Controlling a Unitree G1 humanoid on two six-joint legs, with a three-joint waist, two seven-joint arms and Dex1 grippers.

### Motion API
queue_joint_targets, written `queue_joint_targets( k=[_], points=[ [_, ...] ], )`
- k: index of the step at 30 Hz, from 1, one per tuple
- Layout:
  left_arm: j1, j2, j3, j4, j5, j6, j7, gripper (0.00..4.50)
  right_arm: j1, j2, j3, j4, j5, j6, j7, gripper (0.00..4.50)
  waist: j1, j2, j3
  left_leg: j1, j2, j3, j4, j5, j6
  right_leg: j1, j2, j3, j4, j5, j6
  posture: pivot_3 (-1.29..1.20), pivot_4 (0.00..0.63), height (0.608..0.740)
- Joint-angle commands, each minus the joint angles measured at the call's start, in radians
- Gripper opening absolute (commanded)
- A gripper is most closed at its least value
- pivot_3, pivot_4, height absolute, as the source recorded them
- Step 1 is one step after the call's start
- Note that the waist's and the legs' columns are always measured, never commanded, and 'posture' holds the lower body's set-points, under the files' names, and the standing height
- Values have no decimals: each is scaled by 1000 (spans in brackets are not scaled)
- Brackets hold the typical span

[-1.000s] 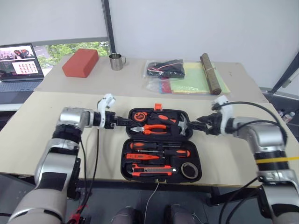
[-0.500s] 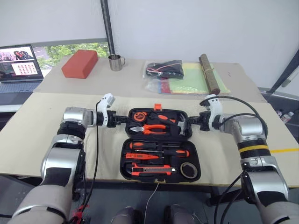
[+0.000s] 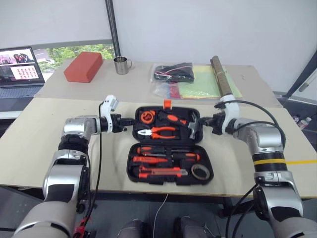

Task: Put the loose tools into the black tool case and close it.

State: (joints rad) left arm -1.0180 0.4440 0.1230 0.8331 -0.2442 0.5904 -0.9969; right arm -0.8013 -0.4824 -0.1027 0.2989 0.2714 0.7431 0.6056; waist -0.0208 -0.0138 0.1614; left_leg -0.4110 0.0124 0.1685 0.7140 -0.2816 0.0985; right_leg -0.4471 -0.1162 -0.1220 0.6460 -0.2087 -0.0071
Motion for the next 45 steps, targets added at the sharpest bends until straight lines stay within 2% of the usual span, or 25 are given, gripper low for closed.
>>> queue_joint_targets(
  k=[1,4,8,12,16,19,20,21,22,23,25,26,27,29,31,33,34,35,36,40,41,42,45],
  points=[
    [-29,-42,32,-143,-44,-195,1,0,-55,11,-11,-144,-30,-220,-32,42,0,0,0,-2,0,0,0,0,0,-2,0,0,1,0,0,0,150,736],
    [14,-41,1,-199,-9,-297,-10,0,-22,6,-2,-185,-54,-289,-42,42,-3,0,0,-6,-1,2,-1,0,0,-8,2,0,2,0,0,0,150,736],
    [144,-16,-57,-312,38,-420,-33,0,127,-18,36,-288,-112,-378,-36,42,-4,0,0,-5,-1,2,-6,0,0,-9,3,-2,1,-1,-1,0,150,736],
    [277,-1,-61,-425,42,-481,-6,0,313,-39,76,-387,-207,-578,-52,42,-3,1,-1,-5,-1,2,-10,0,0,-9,3,-2,-3,-2,-1,0,150,736],
    [394,5,-39,-579,1,-421,35,0,483,-54,78,-479,-260,-732,-64,42,-3,2,-2,4,-1,2,-11,0,0,1,4,-1,-5,-3,0,0,150,736],
    [487,23,-18,-719,-54,-325,55,0,594,-74,58,-559,-254,-785,-44,42,-4,2,-2,14,0,2,-11,0,-1,12,3,1,-12,-9,9,0,150,736],
    [524,40,-10,-772,-72,-293,52,734,631,-84,44,-589,-240,-782,-34,741,-4,2,-2,15,1,2,-11,-1,-3,12,2,3,-12,-9,9,0,150,736],
    [563,64,6,-829,-101,-241,49,941,669,-97,22,-628,-218,-764,-22,930,-5,2,-2,16,1,1,-11,-2,-5,13,2,4,-12,-9,9,0,150,736],
    [606,118,47,-895,-171,-121,33,1473,712,-124,-26,-686,-169,-712,1,1390,-6,2,-2,20,2,1,-11,-3,-8,16,2,5,-11,-9,9,0,150,736],
    [641,177,82,-943,-242,2,10,1644,748,-154,-70,-733,-120,-660,31,1552,-9,1,-1,22,2,2,-11,-3,-8,17,1,7,-9,-9,9,0,150,736],
    [718,329,129,-994,-373,194,-113,2445,836,-228,-143,-809,3,-566,132,2315,-10,1,0,21,2,2,-10,-3,-8,14,0,12,-4,-9,8,0,150,736],
    [750,399,140,-990,-409,241,-175,2733,885,-265,-166,-835,49,-537,187,2380,-10,1,0,19,2,2,-10,-3,-8,11,0,14,-3,-10,7,0,150,736],
    [773,465,147,-954,-420,243,-245,2733,956,-308,-194,-867,113,-493,257,2380,-9,1,0,19,3,1,-10,-2,-7,10,-1,14,-2,-10,6,0,150,736],
    [744,529,104,-846,-362,179,-289,2733,1071,-372,-221,-914,190,-448,363,2380,7,2,-1,22,3,1,-10,-4,-9,13,-2,14,-2,-12,4,0,150,736],
    [632,515,22,-714,-265,74,-272,2733,1124,-415,-198,-930,204,-417,404,2380,27,3,-1,26,2,0,-13,-5,-12,17,-6,12,-5,-13,4,0,150,736],
    [477,444,-49,-560,-173,-32,-225,2733,1130,-435,-146,-921,165,-427,417,2380,45,3,-1,30,2,-1,-13,-7,-13,18,-8,10,-8,-14,3,0,150,736],
    [402,400,-75,-482,-133,-88,-199,2500,1122,-437,-121,-913,153,-419,415,1875,52,3,-1,29,2,-1,-13,-7,-13,18,-10,10,-9,-13,1,0,150,736],
    [338,361,-96,-407,-98,-141,-179,2232,1108,-437,-98,-906,145,-412,412,1708,64,1,-1,29,1,-1,-13,-7,-13,18,-11,10,-10,-12,1,0,150,736],
    [271,317,-124,-326,-55,-203,-163,1987,1086,-436,-66,-893,121,-419,406,1294,66,-1,-2,27,1,-2,-11,-6,-13,19,-11,7,-12,-10,1,0,150,736],
    [59,162,-215,-37,83,-448,-120,526,965,-421,61,-826,22,-425,374,31,56,-4,-4,13,1,-1,-6,-6,-8,16,-10,2,-16,3,-2,0,150,736],
    [17,132,-228,29,112,-504,-108,165,934,-412,84,-809,8,-427,369,0,54,-4,-4,7,1,-1,0,-2,-1,10,-5,-2,-14,3,-2,0,150,736],
    [-21,102,-239,90,138,-559,-95,38,901,-403,108,-793,-6,-425,363,0,52,-4,-4,2,0,-1,0,-1,3,8,-1,-3,-15,4,0,0,150,736],
    [-109,33,-272,244,210,-681,-56,38,806,-372,175,-749,-55,-419,345,0,35,-6,-3,-1,1,-1,-2,0,3,8,4,-5,-17,3,1,0,150,736]
  ],
)
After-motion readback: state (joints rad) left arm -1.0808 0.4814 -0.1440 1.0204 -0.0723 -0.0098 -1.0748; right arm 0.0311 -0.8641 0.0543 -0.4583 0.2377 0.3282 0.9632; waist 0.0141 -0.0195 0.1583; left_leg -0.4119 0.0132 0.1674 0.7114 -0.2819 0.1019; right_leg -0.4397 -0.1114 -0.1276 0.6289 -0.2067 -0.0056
